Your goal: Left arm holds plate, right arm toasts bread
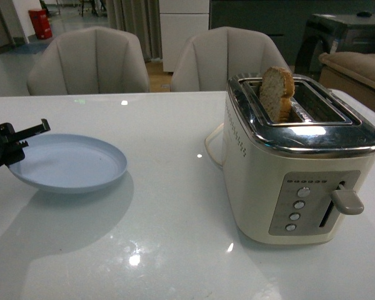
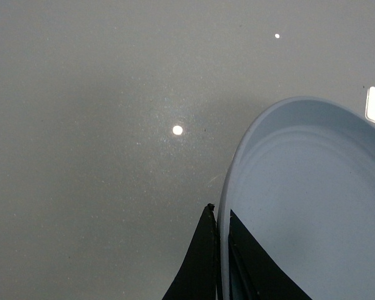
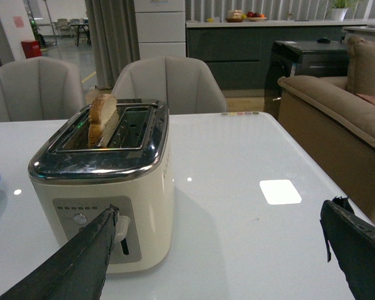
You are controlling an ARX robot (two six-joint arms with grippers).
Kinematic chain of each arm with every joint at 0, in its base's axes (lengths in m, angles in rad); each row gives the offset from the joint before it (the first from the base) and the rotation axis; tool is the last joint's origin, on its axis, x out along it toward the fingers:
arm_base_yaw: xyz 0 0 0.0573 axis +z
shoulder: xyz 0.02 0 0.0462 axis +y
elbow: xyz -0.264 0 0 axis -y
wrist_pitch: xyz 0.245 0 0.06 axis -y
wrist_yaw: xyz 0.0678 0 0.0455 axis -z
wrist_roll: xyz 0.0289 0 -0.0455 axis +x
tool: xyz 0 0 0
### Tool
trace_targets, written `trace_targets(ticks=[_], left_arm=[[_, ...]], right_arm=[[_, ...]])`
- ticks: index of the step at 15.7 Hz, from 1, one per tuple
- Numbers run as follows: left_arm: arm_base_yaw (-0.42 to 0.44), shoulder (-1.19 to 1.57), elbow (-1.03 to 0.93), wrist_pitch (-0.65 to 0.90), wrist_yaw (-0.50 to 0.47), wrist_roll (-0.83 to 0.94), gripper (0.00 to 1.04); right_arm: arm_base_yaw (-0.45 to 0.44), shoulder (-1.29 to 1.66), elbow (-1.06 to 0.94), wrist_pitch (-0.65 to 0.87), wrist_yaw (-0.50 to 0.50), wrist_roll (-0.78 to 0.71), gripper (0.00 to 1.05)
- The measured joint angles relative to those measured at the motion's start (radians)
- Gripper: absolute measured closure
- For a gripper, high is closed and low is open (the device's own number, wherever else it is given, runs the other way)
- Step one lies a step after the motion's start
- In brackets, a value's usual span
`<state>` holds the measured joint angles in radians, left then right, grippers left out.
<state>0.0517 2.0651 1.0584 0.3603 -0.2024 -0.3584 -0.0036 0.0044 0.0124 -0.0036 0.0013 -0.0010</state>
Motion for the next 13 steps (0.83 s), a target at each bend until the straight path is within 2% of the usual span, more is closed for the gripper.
trace_targets(ticks=[9,13], left_arm=[[0.003,0.066,-0.036,0.109,-0.055,0.028,1.0],[-0.002,0.093,-0.057,0.126,-0.094,0.124,0.51]], right_arm=[[0.0,0.0,0.0,0.0,0.0,0.0,0.06],[0.0,0.0,0.0,0.0,0.0,0.0,0.06]])
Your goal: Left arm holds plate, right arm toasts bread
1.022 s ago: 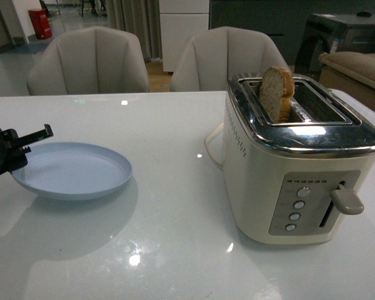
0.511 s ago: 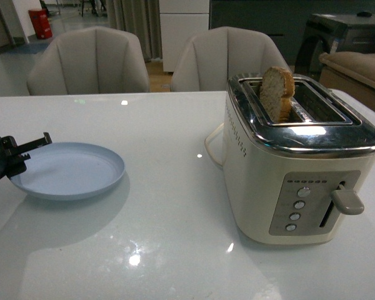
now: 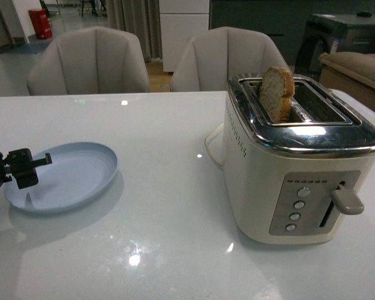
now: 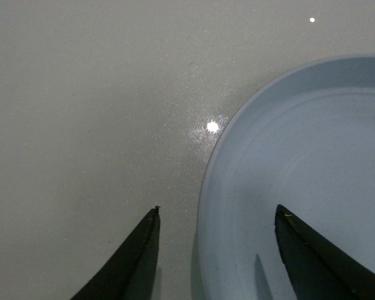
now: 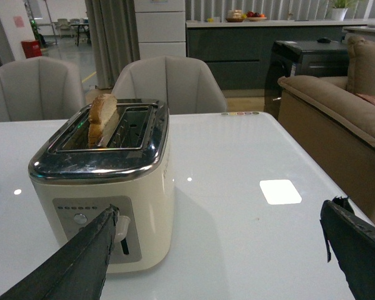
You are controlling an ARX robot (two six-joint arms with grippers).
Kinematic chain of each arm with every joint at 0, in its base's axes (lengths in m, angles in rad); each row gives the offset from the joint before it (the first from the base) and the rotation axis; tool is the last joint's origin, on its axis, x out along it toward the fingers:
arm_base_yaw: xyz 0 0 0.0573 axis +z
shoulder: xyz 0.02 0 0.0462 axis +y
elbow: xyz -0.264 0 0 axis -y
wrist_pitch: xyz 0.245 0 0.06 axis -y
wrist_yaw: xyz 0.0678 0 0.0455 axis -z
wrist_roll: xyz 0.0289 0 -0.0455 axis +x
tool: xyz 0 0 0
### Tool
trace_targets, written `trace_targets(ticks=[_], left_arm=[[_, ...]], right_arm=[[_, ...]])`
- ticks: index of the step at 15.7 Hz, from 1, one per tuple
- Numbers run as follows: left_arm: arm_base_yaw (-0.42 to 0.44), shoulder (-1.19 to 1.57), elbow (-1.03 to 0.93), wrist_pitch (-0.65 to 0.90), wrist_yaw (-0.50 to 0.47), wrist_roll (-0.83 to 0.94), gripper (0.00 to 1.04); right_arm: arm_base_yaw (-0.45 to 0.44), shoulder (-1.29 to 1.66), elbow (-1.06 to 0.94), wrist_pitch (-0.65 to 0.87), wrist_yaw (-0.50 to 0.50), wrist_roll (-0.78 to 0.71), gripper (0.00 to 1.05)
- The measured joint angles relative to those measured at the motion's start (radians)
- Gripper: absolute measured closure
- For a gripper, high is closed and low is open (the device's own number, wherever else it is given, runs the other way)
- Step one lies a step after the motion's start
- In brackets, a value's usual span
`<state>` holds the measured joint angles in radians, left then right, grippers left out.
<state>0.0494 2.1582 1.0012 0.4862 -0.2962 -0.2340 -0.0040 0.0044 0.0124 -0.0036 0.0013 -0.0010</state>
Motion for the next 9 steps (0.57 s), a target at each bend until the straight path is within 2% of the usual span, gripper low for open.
trace_targets(ticks=[1,2,3,5,6,7,9], left_arm=[[0.0,0.0,-0.002,0.004,0.0,0.006,0.41],[0.0,0.0,-0.005,0.006,0.001,0.006,0.42],[0.0,0.0,-0.01,0.006,0.002,0.007,0.34],[0.0,-0.007,-0.013,-0.005,0.018,0.006,0.11],[0.0,-0.023,-0.014,-0.008,0.027,0.006,0.05],[0.0,-0.045,-0.014,-0.01,0.035,0.003,0.08],[-0.006,-0.107,-0.024,0.0,0.053,0.002,0.07]], right_arm=[[0.0,0.0,0.0,0.0,0.0,0.0,0.06],[0.0,0.0,0.0,0.0,0.0,0.0,0.06],[0.0,0.0,0.0,0.0,0.0,0.0,0.06],[0.0,0.0,0.0,0.0,0.0,0.0,0.06],[0.0,0.0,0.0,0.0,0.0,0.0,0.06],[0.0,0.0,0.0,0.0,0.0,0.0,0.06],[0.0,0.0,0.0,0.0,0.0,0.0,0.06]])
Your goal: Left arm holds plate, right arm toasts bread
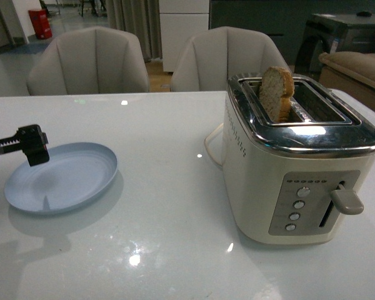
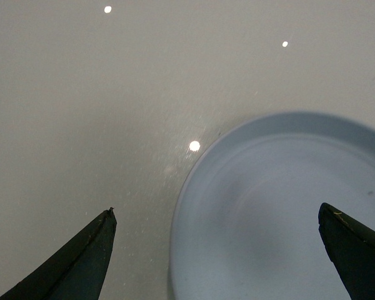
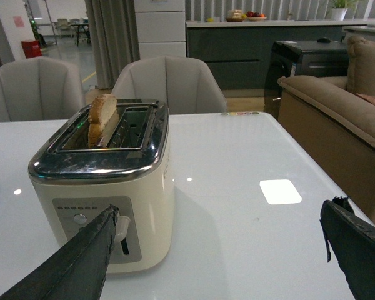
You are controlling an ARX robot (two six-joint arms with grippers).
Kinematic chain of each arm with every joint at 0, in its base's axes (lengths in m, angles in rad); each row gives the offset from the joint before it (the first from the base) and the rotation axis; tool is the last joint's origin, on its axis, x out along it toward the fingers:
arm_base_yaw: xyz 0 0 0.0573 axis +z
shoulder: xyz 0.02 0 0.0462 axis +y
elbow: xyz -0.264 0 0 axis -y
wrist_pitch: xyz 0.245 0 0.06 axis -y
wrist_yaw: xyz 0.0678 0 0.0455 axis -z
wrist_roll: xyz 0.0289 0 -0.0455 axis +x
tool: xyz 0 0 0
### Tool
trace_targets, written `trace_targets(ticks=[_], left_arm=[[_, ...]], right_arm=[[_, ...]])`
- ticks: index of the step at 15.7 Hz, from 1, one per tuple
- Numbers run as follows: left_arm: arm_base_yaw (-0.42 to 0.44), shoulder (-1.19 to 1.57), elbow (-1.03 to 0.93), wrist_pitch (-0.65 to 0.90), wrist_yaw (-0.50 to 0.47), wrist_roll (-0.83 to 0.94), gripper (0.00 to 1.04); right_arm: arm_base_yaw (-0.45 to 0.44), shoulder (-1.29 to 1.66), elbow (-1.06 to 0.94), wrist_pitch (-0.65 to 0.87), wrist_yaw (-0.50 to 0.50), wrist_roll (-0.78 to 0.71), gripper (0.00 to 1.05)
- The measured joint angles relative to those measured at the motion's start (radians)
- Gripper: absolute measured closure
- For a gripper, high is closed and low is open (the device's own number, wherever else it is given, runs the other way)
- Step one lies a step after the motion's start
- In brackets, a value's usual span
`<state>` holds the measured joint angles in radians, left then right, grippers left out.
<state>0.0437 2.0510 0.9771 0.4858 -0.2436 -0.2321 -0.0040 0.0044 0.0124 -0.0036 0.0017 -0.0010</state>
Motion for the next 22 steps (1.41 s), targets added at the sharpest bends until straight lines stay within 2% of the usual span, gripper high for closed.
trace_targets(ticks=[3,5,9,13,14,15,18,20,21,22], left_arm=[[-0.027,-0.163,-0.047,0.036,0.067,0.006,0.07],[-0.051,-0.301,-0.07,0.064,0.066,0.045,0.07],[-0.068,-0.487,-0.119,0.008,0.057,0.086,0.07],[-0.132,-0.608,-0.121,0.006,0.04,0.146,0.08],[-0.131,-0.644,-0.177,0.115,0.127,0.18,0.2],[-0.13,-0.728,-0.272,0.137,0.161,0.2,0.33],[-0.121,-0.896,-0.489,0.201,0.162,0.214,0.71],[-0.152,-0.932,-0.602,0.254,0.139,0.214,0.95],[-0.15,-0.964,-0.652,0.257,0.148,0.216,1.03],[-0.132,-1.011,-0.699,0.264,0.154,0.218,1.03]], right_arm=[[0.0,0.0,0.0,0.0,0.0,0.0,0.06],[0.0,0.0,0.0,0.0,0.0,0.0,0.06],[0.0,0.0,0.0,0.0,0.0,0.0,0.06],[0.0,0.0,0.0,0.0,0.0,0.0,0.06],[0.0,0.0,0.0,0.0,0.0,0.0,0.06],[0.003,0.0,0.0,-0.001,0.0,0.0,0.06],[0.004,0.0,0.0,0.0,0.0,0.0,0.06],[0.004,0.0,0.0,0.0,0.0,0.0,0.06],[0.003,0.0,0.0,0.0,0.0,0.0,0.06],[0.004,0.0,0.0,0.0,0.0,0.0,0.06]])
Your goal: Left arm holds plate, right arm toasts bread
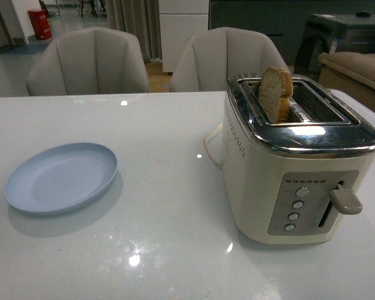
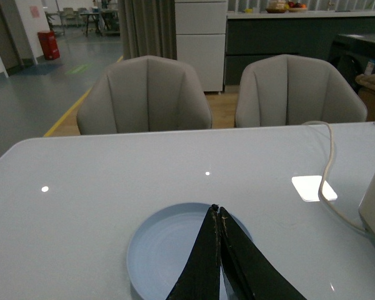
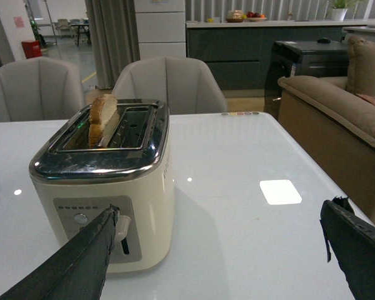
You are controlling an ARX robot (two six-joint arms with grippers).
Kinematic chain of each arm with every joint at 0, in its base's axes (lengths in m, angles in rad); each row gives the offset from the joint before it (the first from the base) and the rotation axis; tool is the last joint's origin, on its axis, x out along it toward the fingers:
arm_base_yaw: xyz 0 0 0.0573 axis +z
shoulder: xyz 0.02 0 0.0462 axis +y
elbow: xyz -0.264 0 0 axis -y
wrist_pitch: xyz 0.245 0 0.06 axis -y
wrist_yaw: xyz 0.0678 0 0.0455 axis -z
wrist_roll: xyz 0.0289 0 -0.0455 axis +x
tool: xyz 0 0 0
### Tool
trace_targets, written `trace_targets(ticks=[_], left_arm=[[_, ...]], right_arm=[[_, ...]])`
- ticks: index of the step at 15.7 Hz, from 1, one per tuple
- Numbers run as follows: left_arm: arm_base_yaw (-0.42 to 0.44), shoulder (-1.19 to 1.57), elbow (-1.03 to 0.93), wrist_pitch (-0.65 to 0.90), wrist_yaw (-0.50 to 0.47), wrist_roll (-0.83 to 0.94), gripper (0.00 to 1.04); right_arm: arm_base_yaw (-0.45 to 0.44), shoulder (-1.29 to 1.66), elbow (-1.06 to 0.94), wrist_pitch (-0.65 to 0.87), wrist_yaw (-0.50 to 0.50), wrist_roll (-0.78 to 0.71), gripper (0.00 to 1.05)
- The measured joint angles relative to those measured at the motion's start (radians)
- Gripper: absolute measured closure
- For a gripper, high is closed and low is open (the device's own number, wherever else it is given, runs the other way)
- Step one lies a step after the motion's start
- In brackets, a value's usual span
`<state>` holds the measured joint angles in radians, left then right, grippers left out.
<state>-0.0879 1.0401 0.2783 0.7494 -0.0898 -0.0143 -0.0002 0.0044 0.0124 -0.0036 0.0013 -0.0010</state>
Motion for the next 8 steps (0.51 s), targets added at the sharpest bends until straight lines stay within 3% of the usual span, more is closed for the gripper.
trace_targets(ticks=[2,3,4,8], left_arm=[[0.019,-0.079,-0.063,-0.003,0.014,0.0,1.03],[0.067,-0.117,-0.095,-0.02,0.078,0.001,1.03],[0.089,-0.155,-0.121,-0.034,0.08,0.0,1.03],[0.088,-0.307,-0.193,-0.113,0.088,0.0,1.03]], right_arm=[[0.0,0.0,0.0,0.0,0.0,0.0,0.06],[0.0,0.0,0.0,0.0,0.0,0.0,0.06],[0.0,0.0,0.0,0.0,0.001,0.0,0.06],[0.0,0.0,0.0,0.0,0.0,0.0,0.06]])
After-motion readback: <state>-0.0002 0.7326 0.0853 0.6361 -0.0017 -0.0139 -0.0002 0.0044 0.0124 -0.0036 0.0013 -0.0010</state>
